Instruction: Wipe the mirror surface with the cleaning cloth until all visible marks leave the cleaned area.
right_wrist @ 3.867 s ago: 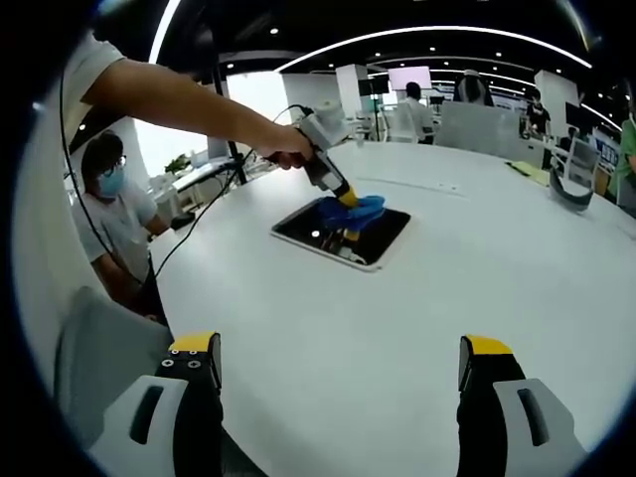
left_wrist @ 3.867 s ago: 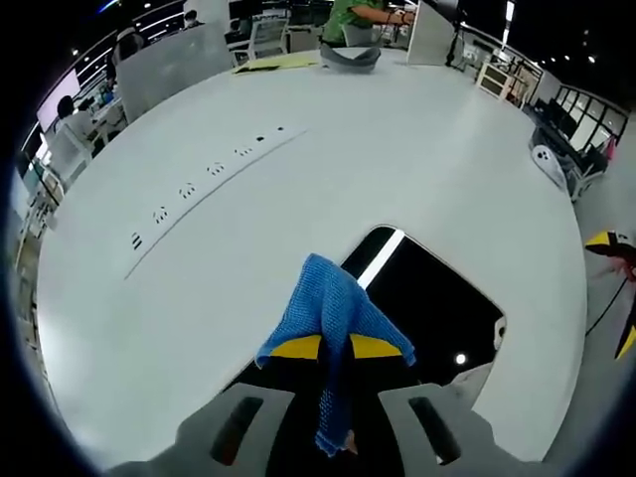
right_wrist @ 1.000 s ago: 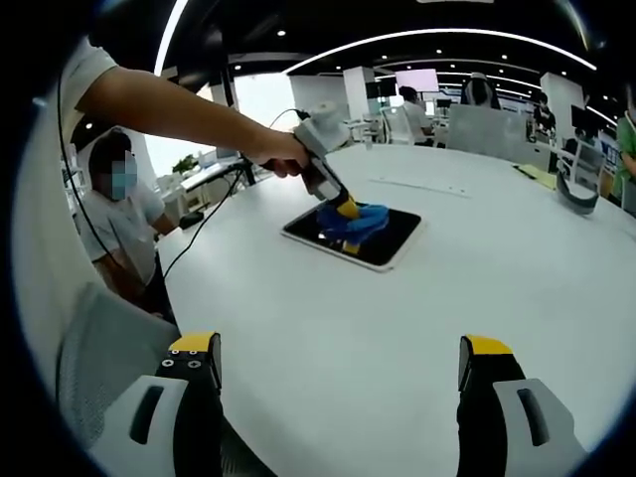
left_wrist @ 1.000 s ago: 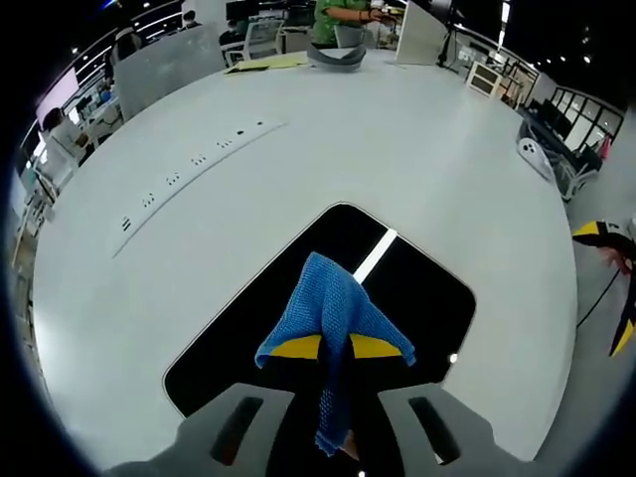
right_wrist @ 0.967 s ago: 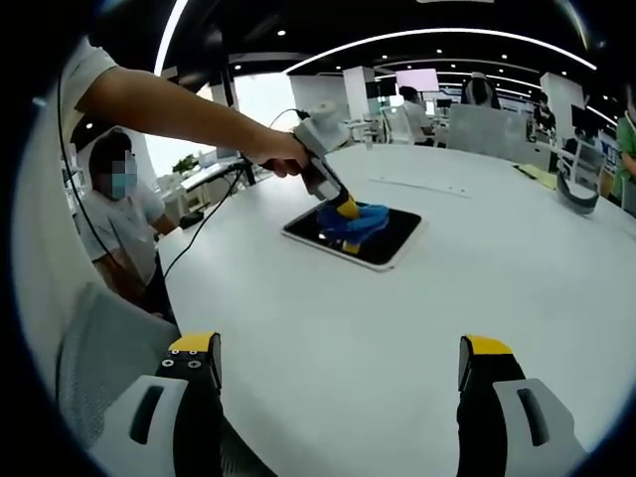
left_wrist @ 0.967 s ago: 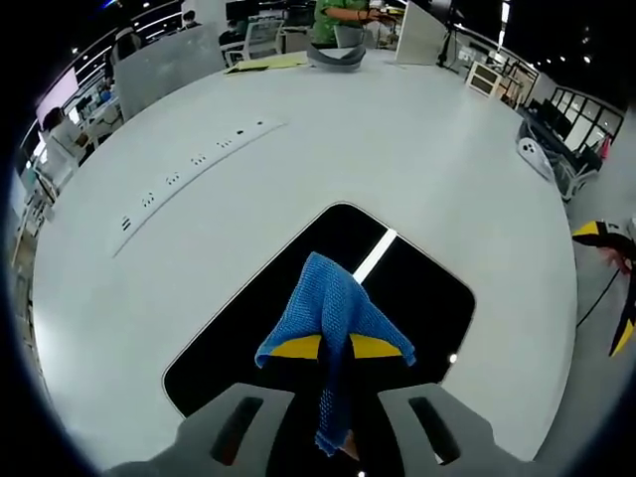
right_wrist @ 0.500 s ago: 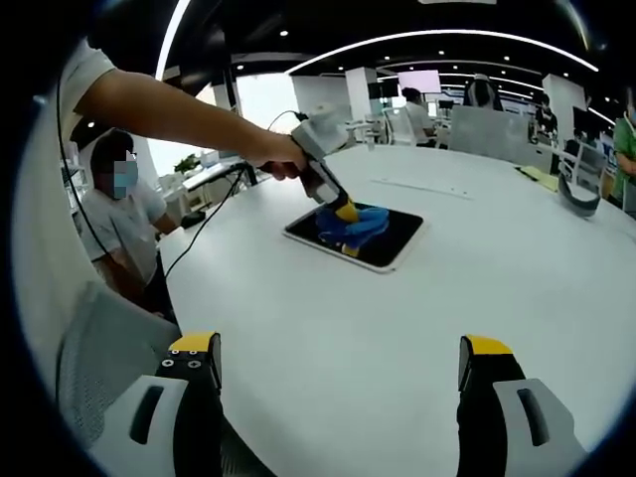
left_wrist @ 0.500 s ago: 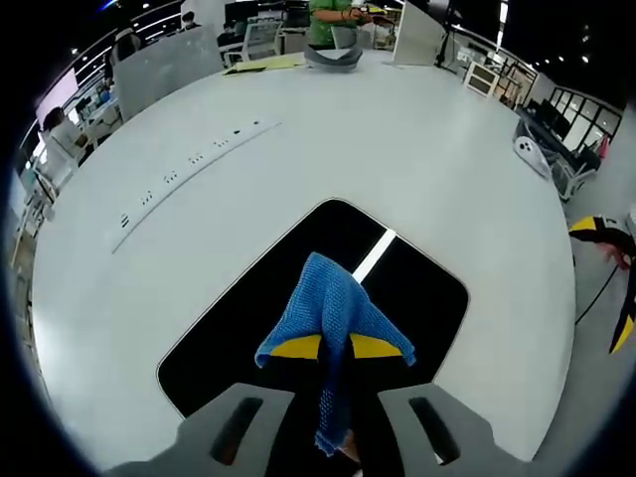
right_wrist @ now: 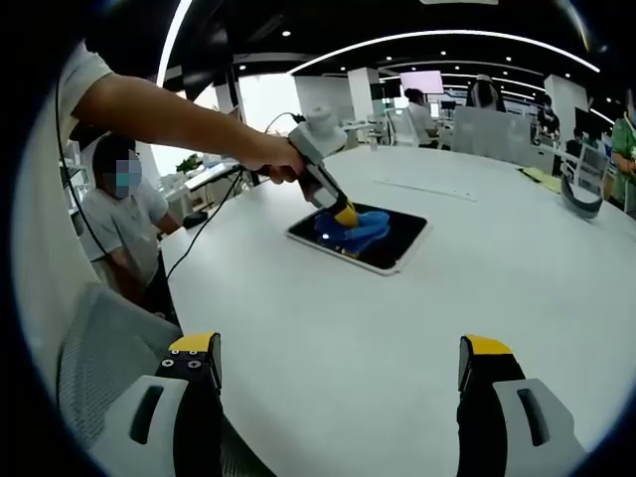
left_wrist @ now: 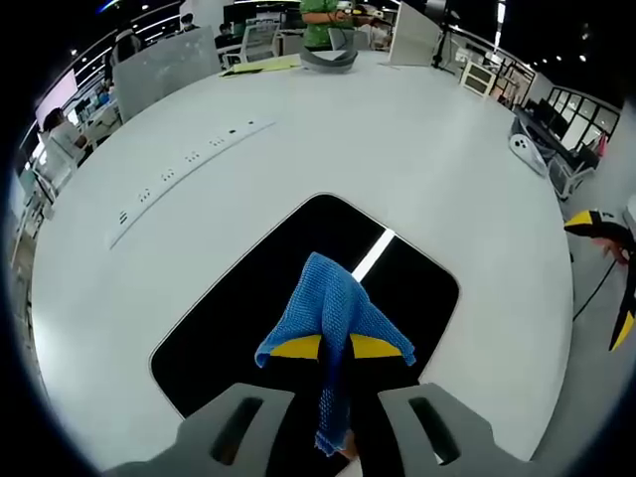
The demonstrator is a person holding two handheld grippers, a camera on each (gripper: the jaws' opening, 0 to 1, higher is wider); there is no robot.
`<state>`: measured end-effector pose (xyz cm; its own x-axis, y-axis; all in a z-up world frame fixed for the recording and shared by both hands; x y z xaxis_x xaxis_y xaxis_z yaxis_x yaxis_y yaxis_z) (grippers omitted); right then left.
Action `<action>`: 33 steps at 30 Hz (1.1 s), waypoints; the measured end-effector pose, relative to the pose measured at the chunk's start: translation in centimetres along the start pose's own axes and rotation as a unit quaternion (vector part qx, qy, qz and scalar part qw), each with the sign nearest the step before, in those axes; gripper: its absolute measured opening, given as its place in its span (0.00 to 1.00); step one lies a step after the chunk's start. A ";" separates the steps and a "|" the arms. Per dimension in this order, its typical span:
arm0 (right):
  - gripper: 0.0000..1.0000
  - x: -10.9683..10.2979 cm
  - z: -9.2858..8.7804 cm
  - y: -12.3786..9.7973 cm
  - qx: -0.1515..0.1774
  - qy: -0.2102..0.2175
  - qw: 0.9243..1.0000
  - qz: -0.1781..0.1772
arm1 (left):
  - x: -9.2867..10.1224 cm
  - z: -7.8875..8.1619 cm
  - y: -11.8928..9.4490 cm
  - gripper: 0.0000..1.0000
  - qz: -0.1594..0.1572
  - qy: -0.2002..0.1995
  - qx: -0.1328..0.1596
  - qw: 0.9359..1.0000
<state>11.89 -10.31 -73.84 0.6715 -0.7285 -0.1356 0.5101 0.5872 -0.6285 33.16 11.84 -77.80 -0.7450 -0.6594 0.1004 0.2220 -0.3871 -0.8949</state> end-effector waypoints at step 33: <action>0.99 -0.4 0.1 -0.1 0.004 -0.002 1.000 0.004 | 1.9 -1.5 -0.5 0.07 -0.006 0.001 0.001 1.000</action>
<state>11.58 -10.06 -73.67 0.6774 -0.7226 -0.1378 0.5090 0.5956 -0.6215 30.67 11.75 -77.83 -0.7491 -0.6532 0.1105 0.2137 -0.3962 -0.8929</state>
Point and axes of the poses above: the point that each gripper's makers call its tool centre point, and the gripper's own axes: y roughly forward along the fingers, x roughly to its right, z roughly out of its top, the point moved 7 cm from there along -y, roughly backward along the fingers, and after that the axes turned 5 degrees about -x, right-handed, at the moved point
